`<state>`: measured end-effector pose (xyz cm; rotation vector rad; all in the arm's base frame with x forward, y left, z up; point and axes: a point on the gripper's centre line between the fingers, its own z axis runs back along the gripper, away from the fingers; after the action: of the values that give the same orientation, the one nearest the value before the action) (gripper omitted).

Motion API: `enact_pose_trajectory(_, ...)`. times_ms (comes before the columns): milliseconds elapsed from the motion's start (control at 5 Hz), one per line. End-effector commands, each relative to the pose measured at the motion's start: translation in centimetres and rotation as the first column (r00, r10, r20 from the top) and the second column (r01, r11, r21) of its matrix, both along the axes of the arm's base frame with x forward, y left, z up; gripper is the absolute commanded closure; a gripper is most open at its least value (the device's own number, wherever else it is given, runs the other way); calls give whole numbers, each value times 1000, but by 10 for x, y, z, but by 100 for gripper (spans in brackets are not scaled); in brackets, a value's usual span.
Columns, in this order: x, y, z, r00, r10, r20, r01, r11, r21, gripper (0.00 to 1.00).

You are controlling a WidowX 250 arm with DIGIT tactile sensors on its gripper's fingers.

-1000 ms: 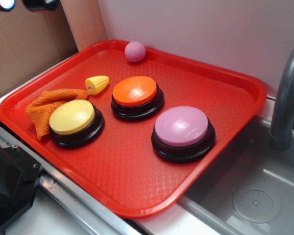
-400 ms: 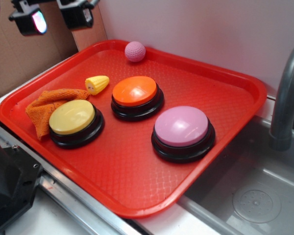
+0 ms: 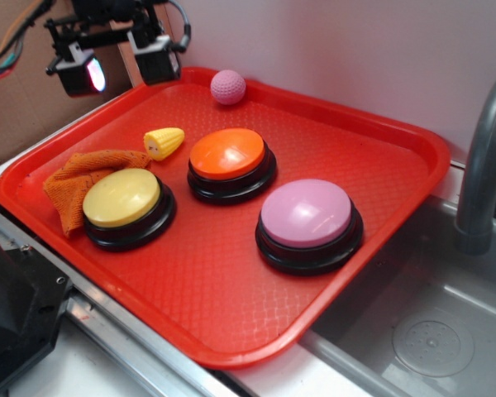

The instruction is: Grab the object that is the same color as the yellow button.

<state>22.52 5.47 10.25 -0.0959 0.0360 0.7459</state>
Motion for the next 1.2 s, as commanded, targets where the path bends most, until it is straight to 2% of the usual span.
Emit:
enact_pose_trajectory(0, 29, 21, -22, 995, 92, 36, -93, 996, 15, 0)
enact_pose_trajectory(200, 38, 23, -36, 995, 102, 12, -103, 994, 37, 0)
enact_pose_trajectory(400, 45, 22, -48, 998, 70, 3, -70, 997, 21, 0)
enact_pose_trajectory(600, 47, 18, -64, 997, 66, -29, -65, 997, 36, 0)
enact_pose_trajectory(800, 47, 13, -73, 999, 28, -46, -28, 1000, 0, 0)
enact_pose_trajectory(1000, 44, 8, -80, 997, 27, -68, -28, 1000, -1, 0)
